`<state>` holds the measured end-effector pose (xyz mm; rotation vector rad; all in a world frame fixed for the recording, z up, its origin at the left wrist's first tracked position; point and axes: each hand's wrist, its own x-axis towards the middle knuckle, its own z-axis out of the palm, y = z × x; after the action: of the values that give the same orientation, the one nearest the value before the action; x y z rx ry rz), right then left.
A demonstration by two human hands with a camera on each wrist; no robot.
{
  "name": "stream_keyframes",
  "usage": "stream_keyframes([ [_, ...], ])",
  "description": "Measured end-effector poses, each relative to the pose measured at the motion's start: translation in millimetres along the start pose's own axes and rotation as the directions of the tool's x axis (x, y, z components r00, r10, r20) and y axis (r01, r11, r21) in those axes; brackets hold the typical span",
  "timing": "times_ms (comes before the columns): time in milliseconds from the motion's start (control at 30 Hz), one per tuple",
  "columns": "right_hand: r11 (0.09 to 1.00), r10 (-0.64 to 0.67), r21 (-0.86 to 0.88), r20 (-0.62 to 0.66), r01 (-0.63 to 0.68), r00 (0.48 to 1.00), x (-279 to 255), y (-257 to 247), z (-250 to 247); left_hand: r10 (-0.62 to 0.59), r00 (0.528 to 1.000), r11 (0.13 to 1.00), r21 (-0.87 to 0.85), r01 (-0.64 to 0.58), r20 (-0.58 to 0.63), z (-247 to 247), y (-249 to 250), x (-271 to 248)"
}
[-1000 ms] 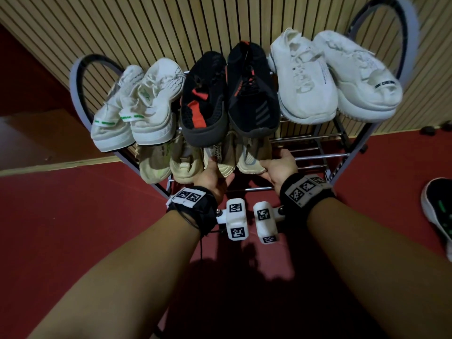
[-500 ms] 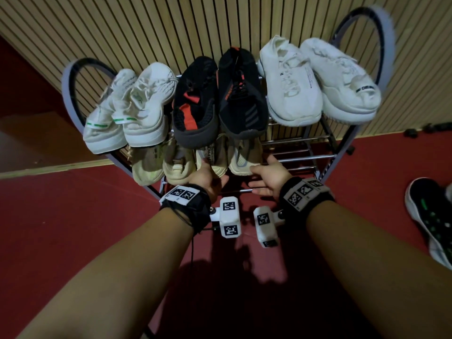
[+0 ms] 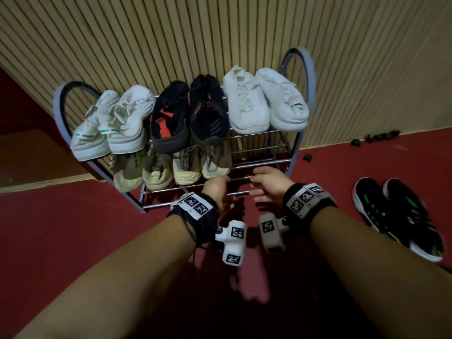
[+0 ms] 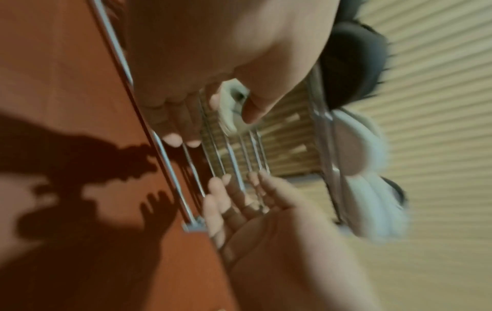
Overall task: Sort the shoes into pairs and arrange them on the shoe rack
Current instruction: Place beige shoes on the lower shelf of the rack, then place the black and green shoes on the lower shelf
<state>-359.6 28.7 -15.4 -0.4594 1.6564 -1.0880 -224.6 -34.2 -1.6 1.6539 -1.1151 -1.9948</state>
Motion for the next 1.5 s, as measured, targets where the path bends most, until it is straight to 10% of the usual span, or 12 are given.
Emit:
stream_keyframes([
  [333, 0.998, 0.054, 0.051, -0.272, -0.042, 0.961, -68.9, 31.8, -174.3, -0.013, 0.982, 0.971, 0.237, -0.033, 0.190, 158.1, -41.9, -37.5],
  [733, 0.964, 0.259, 0.214, -0.607, -0.160, 0.751, -90.8, 168.5, -367.5, -0.220, 0.892, 0.877, 0.480, 0.005, 0.394, 314.8, -147.5, -41.2],
  [967, 0.950, 0.298, 0.121, -0.625, -0.288, 0.722, -91.9, 207.3, -404.9, -0.311, 0.863, 0.835, 0.549, 0.047, 0.399, 365.2, -230.4, 44.0],
  [1500, 0.946, 0.325, 0.215, -0.585, -0.244, 0.744, -67.4, 239.6, -408.6, -0.312, 0.838, 0.810, 0.587, -0.012, 0.447, 386.9, -214.7, 12.8],
])
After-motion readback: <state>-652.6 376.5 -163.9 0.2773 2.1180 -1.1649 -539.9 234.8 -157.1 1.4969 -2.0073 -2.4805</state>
